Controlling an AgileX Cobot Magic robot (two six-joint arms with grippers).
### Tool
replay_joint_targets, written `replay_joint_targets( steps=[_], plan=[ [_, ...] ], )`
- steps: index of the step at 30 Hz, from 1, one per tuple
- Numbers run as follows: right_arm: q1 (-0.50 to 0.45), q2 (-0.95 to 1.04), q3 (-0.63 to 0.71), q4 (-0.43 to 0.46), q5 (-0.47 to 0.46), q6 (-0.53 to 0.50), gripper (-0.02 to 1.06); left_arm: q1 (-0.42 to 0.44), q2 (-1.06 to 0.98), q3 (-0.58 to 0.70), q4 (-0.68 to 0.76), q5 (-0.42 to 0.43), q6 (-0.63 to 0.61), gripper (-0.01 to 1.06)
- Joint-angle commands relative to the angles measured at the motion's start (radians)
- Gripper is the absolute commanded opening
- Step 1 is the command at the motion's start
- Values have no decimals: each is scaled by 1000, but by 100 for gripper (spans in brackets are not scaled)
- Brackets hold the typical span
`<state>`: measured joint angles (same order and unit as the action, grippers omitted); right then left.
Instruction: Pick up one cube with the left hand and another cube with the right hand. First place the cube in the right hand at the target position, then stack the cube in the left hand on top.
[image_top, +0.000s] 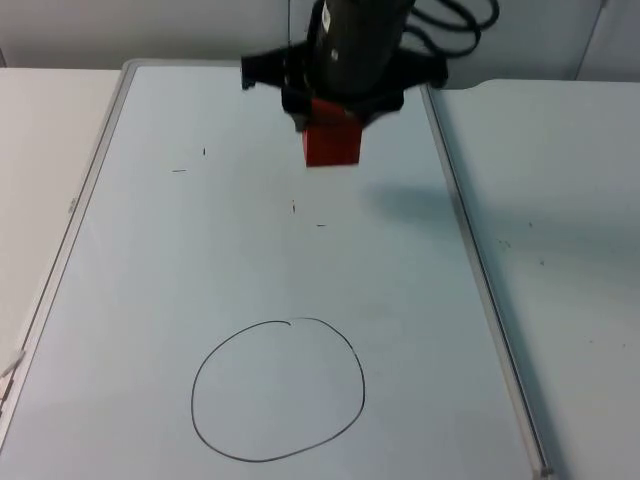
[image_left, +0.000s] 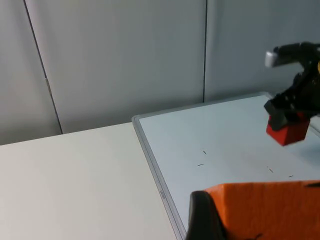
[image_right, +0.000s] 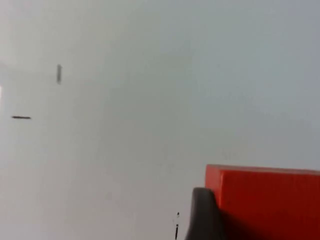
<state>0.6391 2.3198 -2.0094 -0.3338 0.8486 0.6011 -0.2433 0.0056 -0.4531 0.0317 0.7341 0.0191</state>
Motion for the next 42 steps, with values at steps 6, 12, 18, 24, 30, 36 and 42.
replay_joint_targets(
  steps=[6, 12, 18, 24, 30, 36, 42],
  plan=[
    [9, -232, -87, 163, 107, -331, 0, -4, -6, 1, 1, -25, -10, 0],
    [48, -458, -87, 168, 193, -471, 0, -4, -6, 1, 3, -24, -10, 0],
    [157, -637, -35, 148, 248, -559, 0, -4, -6, 1, 7, -24, -10, 0],
    [299, -874, 249, 146, 131, -551, 0, -4, -6, 1, 7, -24, -10, 0],
    [372, -1128, 616, 150, -28, -523, 0, -4, -6, 1, 7, -24, -10, 0],
    [372, -1261, 932, 145, -33, -527, 0, -4, -6, 1, 7, -24, -10, 0],
    [372, -1265, 1124, 160, -87, -518, 0, -4, -6, 1, 6, -26, -10, 0]
  ],
)
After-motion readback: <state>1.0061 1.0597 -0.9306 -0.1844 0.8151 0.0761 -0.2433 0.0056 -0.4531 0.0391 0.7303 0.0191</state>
